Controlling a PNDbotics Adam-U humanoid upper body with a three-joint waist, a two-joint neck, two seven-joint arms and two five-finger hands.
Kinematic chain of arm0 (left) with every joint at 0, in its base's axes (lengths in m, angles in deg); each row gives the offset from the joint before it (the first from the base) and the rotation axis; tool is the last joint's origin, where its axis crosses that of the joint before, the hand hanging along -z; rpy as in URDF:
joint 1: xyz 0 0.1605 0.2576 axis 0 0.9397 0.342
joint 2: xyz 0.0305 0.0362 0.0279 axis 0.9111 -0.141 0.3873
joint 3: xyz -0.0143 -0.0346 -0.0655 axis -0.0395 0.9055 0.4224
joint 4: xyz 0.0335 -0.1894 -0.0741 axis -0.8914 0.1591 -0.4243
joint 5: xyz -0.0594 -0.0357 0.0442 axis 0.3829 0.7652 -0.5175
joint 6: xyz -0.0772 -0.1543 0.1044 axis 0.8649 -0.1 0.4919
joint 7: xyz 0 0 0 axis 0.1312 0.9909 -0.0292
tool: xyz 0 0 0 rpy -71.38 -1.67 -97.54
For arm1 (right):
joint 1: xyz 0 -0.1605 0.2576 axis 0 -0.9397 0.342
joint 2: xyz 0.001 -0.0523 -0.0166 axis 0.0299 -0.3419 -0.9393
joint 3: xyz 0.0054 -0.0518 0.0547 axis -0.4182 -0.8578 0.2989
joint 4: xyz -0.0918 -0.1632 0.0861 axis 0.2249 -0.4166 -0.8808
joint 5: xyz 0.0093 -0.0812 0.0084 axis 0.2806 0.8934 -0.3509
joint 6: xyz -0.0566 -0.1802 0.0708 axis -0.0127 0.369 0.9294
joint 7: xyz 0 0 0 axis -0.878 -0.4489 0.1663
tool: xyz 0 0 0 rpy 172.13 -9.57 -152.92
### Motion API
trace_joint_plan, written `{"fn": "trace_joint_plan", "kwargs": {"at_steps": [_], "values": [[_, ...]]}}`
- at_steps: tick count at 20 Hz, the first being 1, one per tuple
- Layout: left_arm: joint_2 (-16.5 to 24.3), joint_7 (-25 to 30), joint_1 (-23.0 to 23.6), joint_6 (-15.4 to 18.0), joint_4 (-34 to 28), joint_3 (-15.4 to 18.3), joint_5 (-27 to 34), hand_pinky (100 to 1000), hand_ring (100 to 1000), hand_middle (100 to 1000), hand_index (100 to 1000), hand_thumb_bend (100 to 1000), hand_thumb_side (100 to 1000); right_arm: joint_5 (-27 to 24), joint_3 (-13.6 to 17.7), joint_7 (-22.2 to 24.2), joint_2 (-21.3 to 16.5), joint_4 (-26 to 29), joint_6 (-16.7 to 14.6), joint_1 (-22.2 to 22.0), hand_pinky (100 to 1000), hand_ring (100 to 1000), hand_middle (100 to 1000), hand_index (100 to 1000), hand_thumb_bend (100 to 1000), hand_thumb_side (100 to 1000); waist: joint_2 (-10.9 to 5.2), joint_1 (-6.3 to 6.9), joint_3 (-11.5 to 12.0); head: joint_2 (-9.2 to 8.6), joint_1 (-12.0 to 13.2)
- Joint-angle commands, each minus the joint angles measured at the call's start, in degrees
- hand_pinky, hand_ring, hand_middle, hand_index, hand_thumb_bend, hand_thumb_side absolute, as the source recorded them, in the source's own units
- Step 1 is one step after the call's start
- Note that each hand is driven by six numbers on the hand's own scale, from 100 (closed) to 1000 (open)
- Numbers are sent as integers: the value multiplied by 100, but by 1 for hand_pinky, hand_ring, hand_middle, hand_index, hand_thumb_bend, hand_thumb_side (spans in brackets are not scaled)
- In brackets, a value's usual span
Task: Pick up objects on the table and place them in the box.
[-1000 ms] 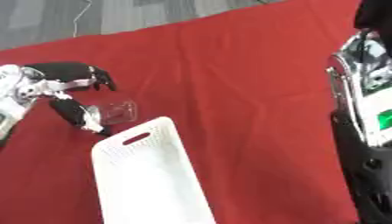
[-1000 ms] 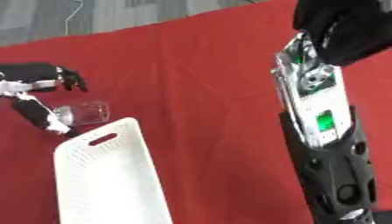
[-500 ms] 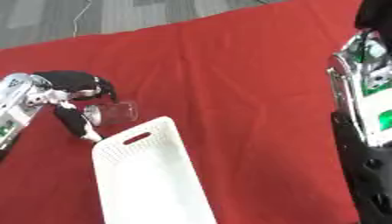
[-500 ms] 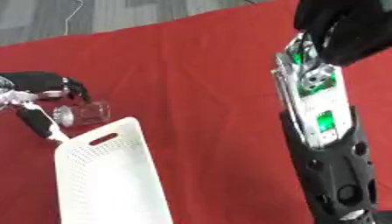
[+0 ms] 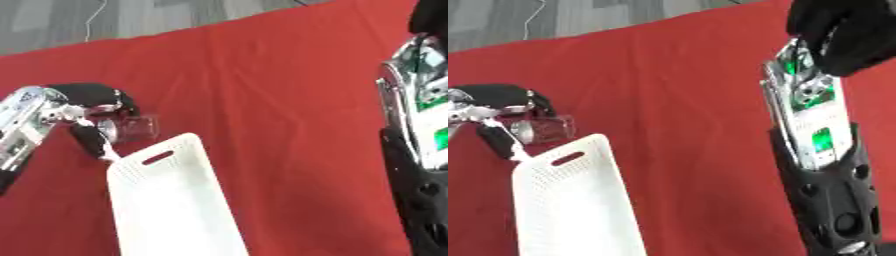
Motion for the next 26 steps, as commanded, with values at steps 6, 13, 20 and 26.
{"fn": "trace_joint_plan", "kwargs": {"at_steps": [6,13,20,26], "values": [[15,-329,-43,45,47,9,-135,491,529,658,761,495,473,-17,3,41,38,55,-1,145,378,401,376,404,100,999,-64,-18,-21,-1,64],[-12,-721,-18,-16,88,19,-214,265,370,488,536,100,323,-32,2,61,44,55,1,149,377,399,374,403,100,999,-61,-20,-24,-1,72],[-28,-1013,32,-164,163,13,-191,148,267,330,348,100,388,-43,7,74,43,55,8,147,376,399,373,403,100,999,-61,-26,-18,-1,84],[-22,-792,43,-237,223,1,2,100,118,193,224,100,365,-45,12,79,31,55,14,138,376,399,372,403,100,999,-67,-28,2,-1,76]]}}
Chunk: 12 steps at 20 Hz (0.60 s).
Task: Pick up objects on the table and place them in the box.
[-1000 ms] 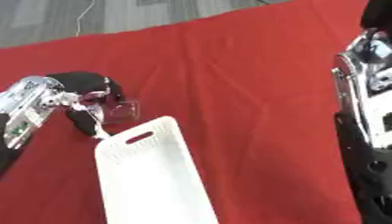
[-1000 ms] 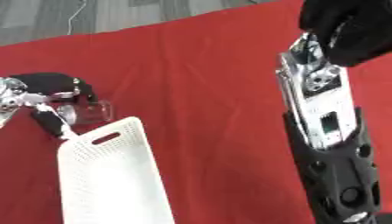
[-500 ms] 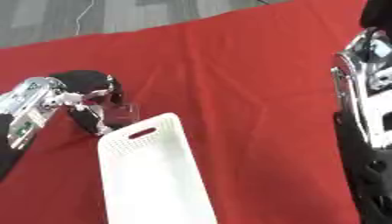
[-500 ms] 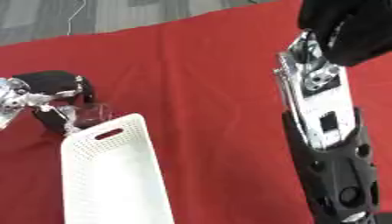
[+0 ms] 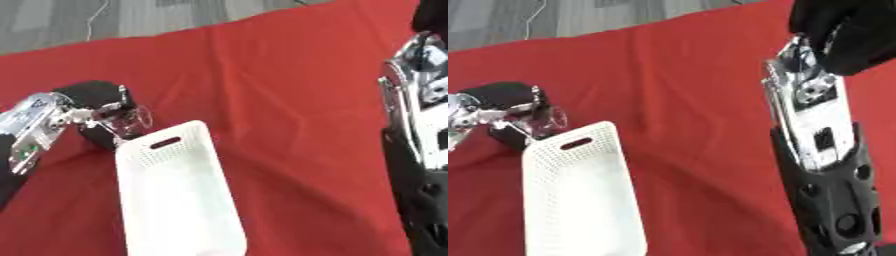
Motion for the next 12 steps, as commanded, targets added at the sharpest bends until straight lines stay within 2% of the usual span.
{"fn": "trace_joint_plan", "kwargs": {"at_steps": [1,2,3,8,12], "values": [[79,165,-36,-49,19,24,132,100,100,120,184,100,370,-14,14,24,-19,55,11,113,375,399,372,403,100,999,-75,-21,21,-1,62],[86,212,-42,-70,7,33,197,100,100,146,193,100,369,-15,16,23,-24,55,13,109,375,399,372,403,100,999,-77,-20,29,-1,58],[98,241,-55,-95,-17,46,280,100,100,100,151,100,385,-16,18,23,-33,55,16,103,375,399,371,402,100,999,-82,-19,43,-1,51],[241,329,-126,-210,-230,85,705,100,100,100,131,100,385,-12,29,26,-89,55,37,64,374,399,371,402,100,1000,-107,-14,116,-1,13],[360,483,-155,-282,-395,99,811,100,100,100,122,100,373,-4,36,29,-125,55,55,36,373,399,370,402,100,1000,-127,-12,163,-1,-8]]}}
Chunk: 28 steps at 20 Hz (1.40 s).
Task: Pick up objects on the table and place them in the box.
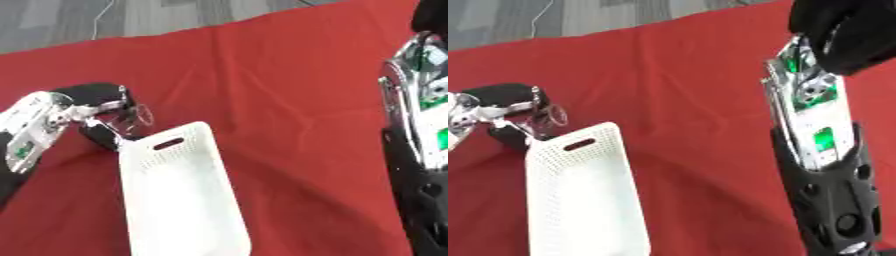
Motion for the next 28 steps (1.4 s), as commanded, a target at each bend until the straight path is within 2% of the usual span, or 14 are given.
{"fn": "trace_joint_plan", "kwargs": {"at_steps": [1,9,28], "values": [[285,125,-126,-42,-208,105,114,100,100,100,120,100,371,-1,35,6,-94,55,26,35,373,399,370,402,100,1000,-128,-11,35,-1,-4],[425,240,-146,-129,-443,178,235,100,100,100,113,100,369,4,46,2,-130,55,47,-1,372,399,370,402,100,999,-148,-16,83,-1,-8],[805,243,-288,-362,-1358,154,1118,100,100,100,122,100,365,9,51,20,-230,55,85,-110,370,399,369,403,100,998,-234,11,205,-1,-18]]}}
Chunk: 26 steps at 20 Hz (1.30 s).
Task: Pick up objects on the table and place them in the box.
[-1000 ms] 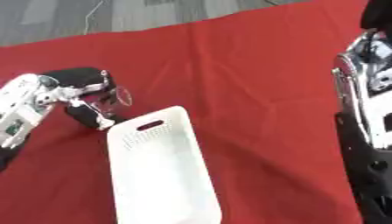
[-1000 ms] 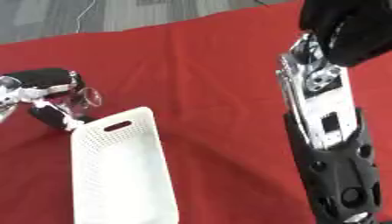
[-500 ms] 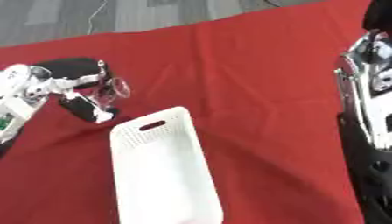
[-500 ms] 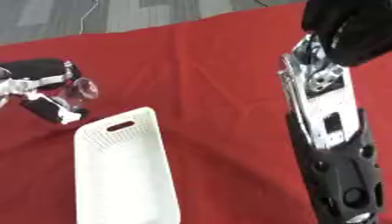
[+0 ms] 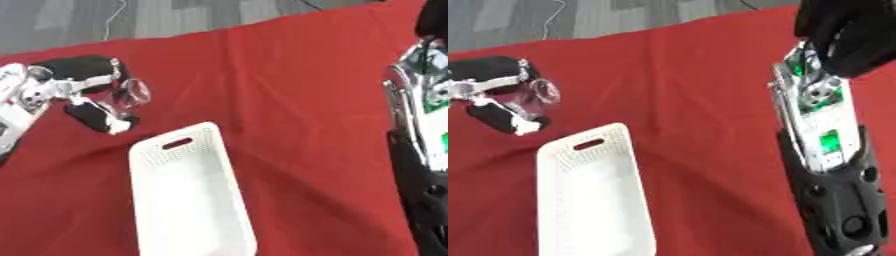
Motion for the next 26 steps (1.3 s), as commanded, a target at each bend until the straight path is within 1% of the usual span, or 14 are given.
{"fn": "trace_joint_plan", "kwargs": {"at_steps": [1,7,11,17,22,26], "values": [[294,21,-130,-37,-348,69,212,100,100,100,122,100,365,9,18,1,-87,55,21,31,370,399,369,403,100,998,-132,-1,21,-1,-19],[433,-4,-54,-136,-1104,19,714,100,100,100,125,100,373,12,25,-3,-105,55,26,12,370,399,369,403,100,997,-152,1,42,-1,-13],[621,-78,67,-162,-1779,-26,1096,100,100,100,124,100,373,18,28,-12,-118,55,24,9,370,399,369,403,100,997,-156,8,49,-1,-3],[799,179,171,-200,-2581,-179,1328,100,100,100,122,100,368,20,30,-18,-121,55,22,14,371,399,369,403,100,996,-156,7,37,-1,22],[895,512,254,77,-2698,-568,1504,100,100,100,124,100,359,31,60,-51,-106,55,11,20,374,399,370,403,100,995,-158,21,11,-1,83],[920,792,418,112,-2701,-854,1644,100,100,100,130,100,357,54,81,-110,-91,55,-6,29,374,399,370,403,100,994,-161,24,-8,-1,79]]}}
